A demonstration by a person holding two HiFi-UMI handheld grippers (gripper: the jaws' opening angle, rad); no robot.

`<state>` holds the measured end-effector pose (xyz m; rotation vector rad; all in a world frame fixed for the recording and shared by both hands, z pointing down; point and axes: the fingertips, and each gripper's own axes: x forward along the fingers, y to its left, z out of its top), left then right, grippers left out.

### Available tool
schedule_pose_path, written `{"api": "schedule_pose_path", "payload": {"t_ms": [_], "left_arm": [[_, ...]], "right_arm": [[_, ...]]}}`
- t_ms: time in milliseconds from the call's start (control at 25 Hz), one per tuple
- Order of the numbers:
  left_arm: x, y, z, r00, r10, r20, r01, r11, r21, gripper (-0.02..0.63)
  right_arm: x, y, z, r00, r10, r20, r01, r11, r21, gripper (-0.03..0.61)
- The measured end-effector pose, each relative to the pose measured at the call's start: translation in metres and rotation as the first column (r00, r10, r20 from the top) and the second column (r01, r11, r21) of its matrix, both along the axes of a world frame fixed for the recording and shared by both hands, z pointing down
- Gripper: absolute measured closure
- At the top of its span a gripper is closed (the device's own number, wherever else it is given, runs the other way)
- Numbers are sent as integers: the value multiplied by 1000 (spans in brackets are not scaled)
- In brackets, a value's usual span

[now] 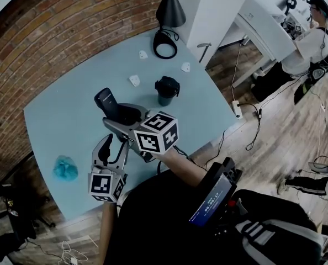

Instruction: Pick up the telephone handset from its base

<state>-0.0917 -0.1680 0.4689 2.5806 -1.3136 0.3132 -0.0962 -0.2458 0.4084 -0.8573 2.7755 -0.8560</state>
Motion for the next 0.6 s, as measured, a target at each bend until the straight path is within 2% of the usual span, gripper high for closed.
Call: {"api": "schedule_pose_path", "payload": {"t_ms": [320, 600], "left_arm": [[10, -12, -11, 1000, -4, 0, 4, 999, 43, 379], [13, -11, -7, 1000, -7, -3, 7, 999, 33, 385]], "right_arm": [[2, 9, -4, 1000, -19, 12, 19, 1000, 6, 333], [-2, 21, -5, 998, -57, 7, 57, 998, 25, 334]]}}
